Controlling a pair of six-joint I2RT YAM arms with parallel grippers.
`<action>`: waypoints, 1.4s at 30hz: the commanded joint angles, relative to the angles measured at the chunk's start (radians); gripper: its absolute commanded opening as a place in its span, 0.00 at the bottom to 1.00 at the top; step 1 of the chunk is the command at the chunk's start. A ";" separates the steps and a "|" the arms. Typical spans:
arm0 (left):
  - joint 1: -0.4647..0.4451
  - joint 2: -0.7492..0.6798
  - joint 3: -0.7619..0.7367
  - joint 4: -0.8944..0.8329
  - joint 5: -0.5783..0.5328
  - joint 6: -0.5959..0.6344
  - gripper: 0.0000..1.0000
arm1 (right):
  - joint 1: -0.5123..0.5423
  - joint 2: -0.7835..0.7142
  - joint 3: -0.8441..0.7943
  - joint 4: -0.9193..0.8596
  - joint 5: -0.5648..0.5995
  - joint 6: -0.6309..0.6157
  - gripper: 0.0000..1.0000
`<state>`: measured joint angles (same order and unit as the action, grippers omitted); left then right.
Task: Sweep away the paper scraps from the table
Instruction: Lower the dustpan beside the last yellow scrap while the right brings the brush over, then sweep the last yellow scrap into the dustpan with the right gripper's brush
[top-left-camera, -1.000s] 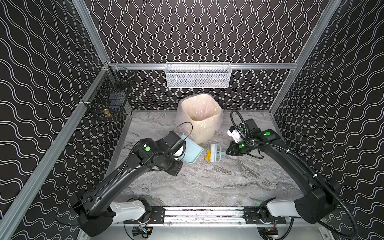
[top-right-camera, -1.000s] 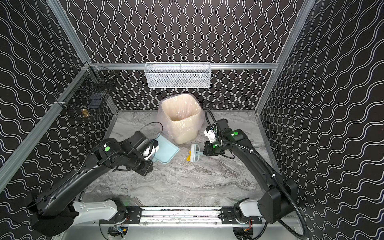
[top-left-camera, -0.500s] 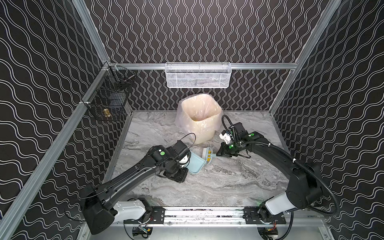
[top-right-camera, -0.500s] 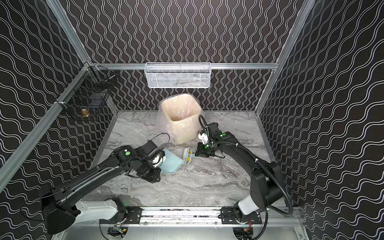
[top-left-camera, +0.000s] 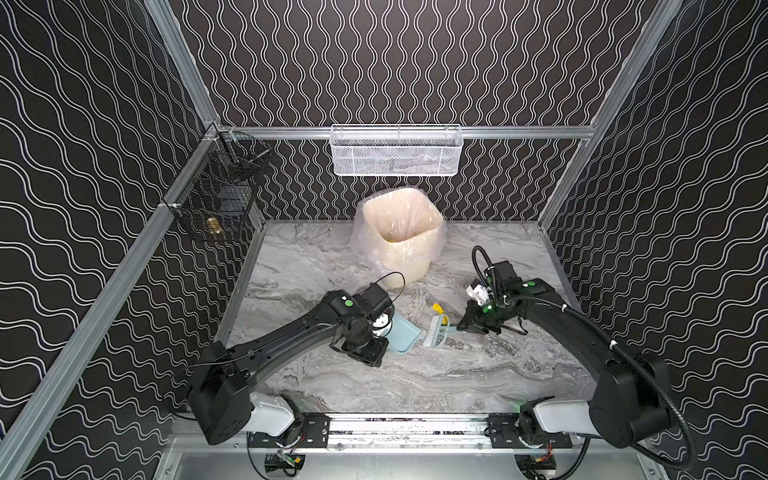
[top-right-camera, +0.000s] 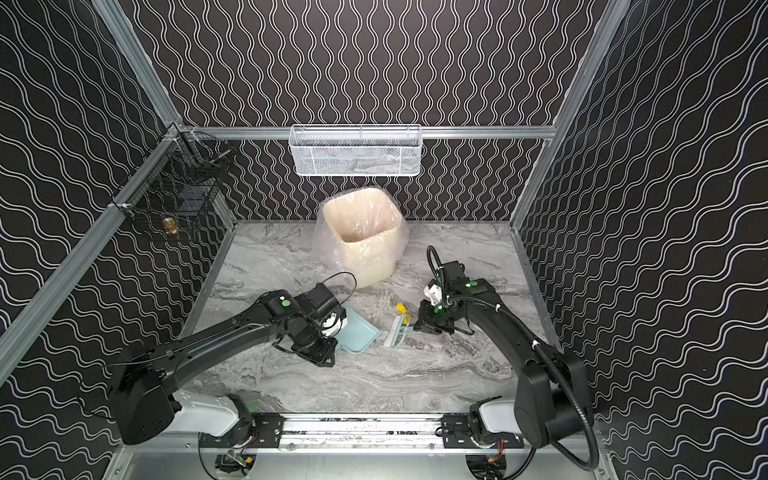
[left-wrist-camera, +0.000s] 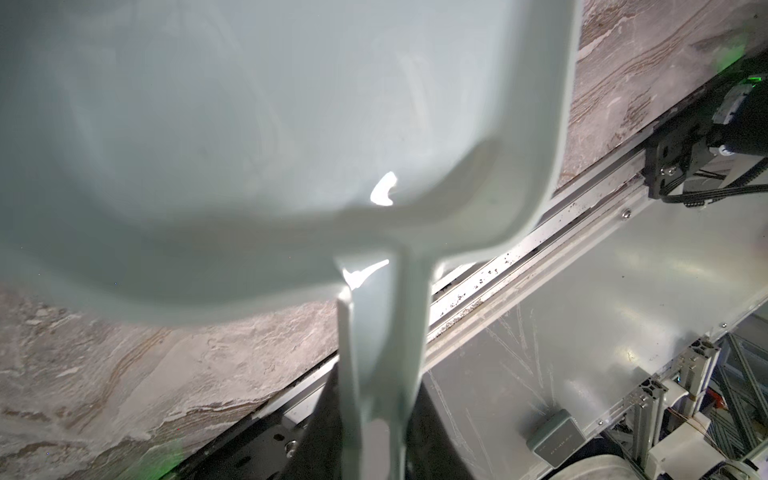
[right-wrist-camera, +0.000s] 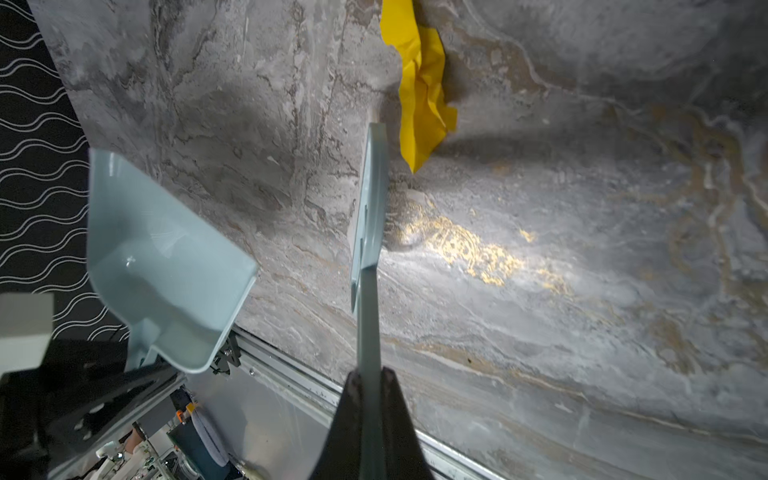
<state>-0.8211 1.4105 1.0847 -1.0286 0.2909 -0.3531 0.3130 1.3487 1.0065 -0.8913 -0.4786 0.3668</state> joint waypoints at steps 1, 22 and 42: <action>-0.003 0.029 -0.008 0.034 0.034 0.054 0.00 | -0.002 -0.019 0.086 -0.110 0.023 -0.062 0.00; -0.007 0.267 0.069 0.139 0.004 0.136 0.00 | 0.170 0.281 0.466 -0.324 0.654 -0.399 0.00; 0.007 0.426 0.159 0.133 0.034 0.189 0.00 | 0.364 0.409 0.562 -0.353 0.720 -0.466 0.00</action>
<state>-0.8165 1.8294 1.2373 -0.8906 0.3111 -0.1837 0.6598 1.7519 1.5543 -1.2201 0.2722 -0.0803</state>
